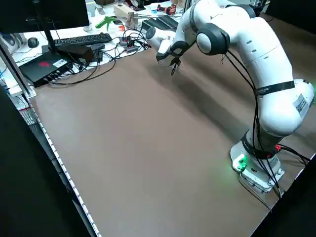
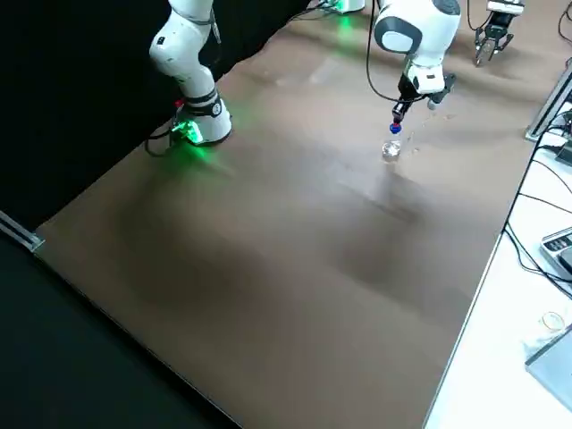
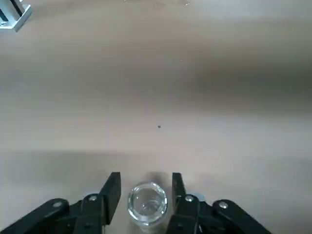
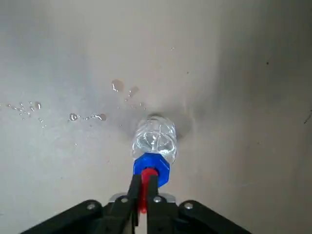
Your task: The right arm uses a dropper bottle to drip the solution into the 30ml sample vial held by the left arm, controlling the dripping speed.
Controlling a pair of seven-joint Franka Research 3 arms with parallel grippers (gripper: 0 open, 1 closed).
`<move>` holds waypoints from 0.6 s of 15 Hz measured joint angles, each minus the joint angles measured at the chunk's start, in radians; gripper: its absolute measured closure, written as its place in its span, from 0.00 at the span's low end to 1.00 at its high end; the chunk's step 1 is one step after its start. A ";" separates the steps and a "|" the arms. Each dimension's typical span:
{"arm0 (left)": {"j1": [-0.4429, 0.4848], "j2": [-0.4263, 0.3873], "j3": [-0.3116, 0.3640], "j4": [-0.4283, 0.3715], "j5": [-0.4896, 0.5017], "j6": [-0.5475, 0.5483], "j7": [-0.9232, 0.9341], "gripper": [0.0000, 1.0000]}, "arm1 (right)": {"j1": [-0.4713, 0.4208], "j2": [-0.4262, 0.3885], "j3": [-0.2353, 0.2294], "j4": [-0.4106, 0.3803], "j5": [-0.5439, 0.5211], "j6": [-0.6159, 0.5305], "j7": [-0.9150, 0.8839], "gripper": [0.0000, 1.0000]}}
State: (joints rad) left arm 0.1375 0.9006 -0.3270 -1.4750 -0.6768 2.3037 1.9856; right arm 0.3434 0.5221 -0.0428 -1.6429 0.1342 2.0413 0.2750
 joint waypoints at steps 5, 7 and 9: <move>0.016 0.010 0.000 -0.005 -0.011 -0.002 0.037 0.49 | 0.000 0.000 0.000 0.000 0.000 0.000 0.000 0.89; 0.019 0.018 0.000 -0.006 -0.030 -0.002 0.061 0.50 | 0.000 -0.001 0.000 0.001 0.000 0.000 0.000 0.89; 0.019 0.023 -0.001 -0.007 -0.035 -0.002 0.069 0.51 | 0.000 -0.003 0.000 0.001 0.000 0.000 0.000 0.89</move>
State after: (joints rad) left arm 0.1561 0.9236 -0.3278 -1.4817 -0.7113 2.3016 2.0551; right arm 0.3434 0.5193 -0.0428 -1.6416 0.1342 2.0412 0.2753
